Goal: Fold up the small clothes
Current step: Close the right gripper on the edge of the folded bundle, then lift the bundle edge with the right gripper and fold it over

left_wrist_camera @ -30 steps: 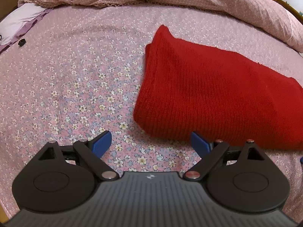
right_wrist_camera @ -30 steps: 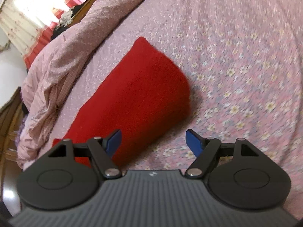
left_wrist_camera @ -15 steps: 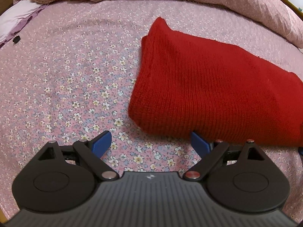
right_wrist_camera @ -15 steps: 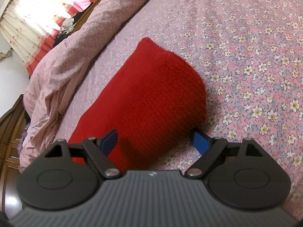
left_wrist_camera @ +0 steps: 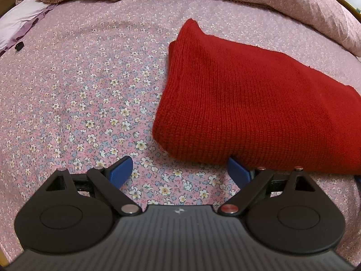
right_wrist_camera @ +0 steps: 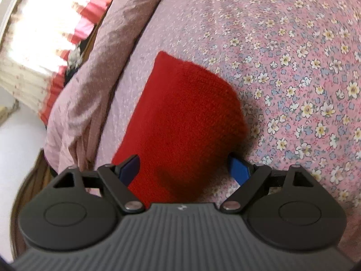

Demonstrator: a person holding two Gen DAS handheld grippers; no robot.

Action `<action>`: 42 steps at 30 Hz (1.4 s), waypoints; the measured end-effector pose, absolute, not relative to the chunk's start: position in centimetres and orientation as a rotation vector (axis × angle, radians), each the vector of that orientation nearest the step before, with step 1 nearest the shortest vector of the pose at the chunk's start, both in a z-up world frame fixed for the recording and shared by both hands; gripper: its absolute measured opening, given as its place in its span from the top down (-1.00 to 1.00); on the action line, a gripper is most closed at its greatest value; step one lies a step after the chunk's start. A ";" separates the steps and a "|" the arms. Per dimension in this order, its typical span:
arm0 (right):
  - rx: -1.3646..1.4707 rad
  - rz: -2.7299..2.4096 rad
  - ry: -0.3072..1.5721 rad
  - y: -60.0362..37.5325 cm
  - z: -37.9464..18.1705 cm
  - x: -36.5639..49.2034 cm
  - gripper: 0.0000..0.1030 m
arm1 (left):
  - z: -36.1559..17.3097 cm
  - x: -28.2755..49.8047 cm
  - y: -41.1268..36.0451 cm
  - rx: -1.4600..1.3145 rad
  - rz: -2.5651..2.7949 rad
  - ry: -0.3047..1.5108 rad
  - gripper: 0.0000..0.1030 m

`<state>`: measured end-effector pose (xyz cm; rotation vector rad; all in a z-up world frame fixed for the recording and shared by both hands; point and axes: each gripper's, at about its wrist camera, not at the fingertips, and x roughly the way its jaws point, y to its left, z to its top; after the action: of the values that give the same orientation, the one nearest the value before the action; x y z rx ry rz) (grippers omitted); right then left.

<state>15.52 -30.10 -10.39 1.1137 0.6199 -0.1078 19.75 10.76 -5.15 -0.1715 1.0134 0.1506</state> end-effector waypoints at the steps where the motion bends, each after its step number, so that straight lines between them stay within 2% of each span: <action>1: 1.122 -0.112 0.604 -30.3 -10.6 15.5 -0.69 | -5.2 19.7 10.7 -0.170 0.151 1.014 -0.81; 7: 1.109 -0.134 0.541 -30.1 -10.8 16.4 -0.67 | -5.2 19.8 10.6 -0.166 0.153 1.018 -0.81; 9: 1.100 -0.146 0.534 -29.8 -10.6 16.8 -0.51 | -5.3 19.8 10.6 -0.165 0.153 1.021 -0.81; 11: 1.104 -0.164 0.533 -29.9 -10.9 16.9 -0.19 | -5.3 19.9 10.6 -0.164 0.154 1.024 -0.81; 14: 1.121 -0.177 0.539 -30.4 -11.3 16.8 0.19 | -5.4 19.9 10.6 -0.160 0.156 1.028 -0.81; 18: 1.125 -0.159 0.539 -30.6 -11.7 16.7 0.37 | -5.2 19.9 10.7 -0.163 0.158 1.028 -0.81; 24: 1.159 -0.130 0.541 -30.7 -11.8 16.6 0.40 | -5.0 19.6 10.9 -0.161 0.166 1.022 -0.81; 29: 1.241 -0.103 0.541 -31.7 -12.9 16.3 0.30 | -4.8 19.4 10.9 -0.159 0.174 1.020 -0.81; 38: 1.178 -0.102 0.553 -31.2 -12.2 16.9 0.24 | -4.1 18.8 11.1 -0.161 0.192 1.008 -0.81; 42: 1.131 -0.097 0.564 -30.8 -11.0 17.9 0.30 | -3.7 18.4 11.2 -0.161 0.197 1.002 -0.81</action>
<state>17.85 -30.77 -11.01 1.1306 0.5639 -0.0972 18.43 11.24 -3.75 -0.1612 1.0016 0.1966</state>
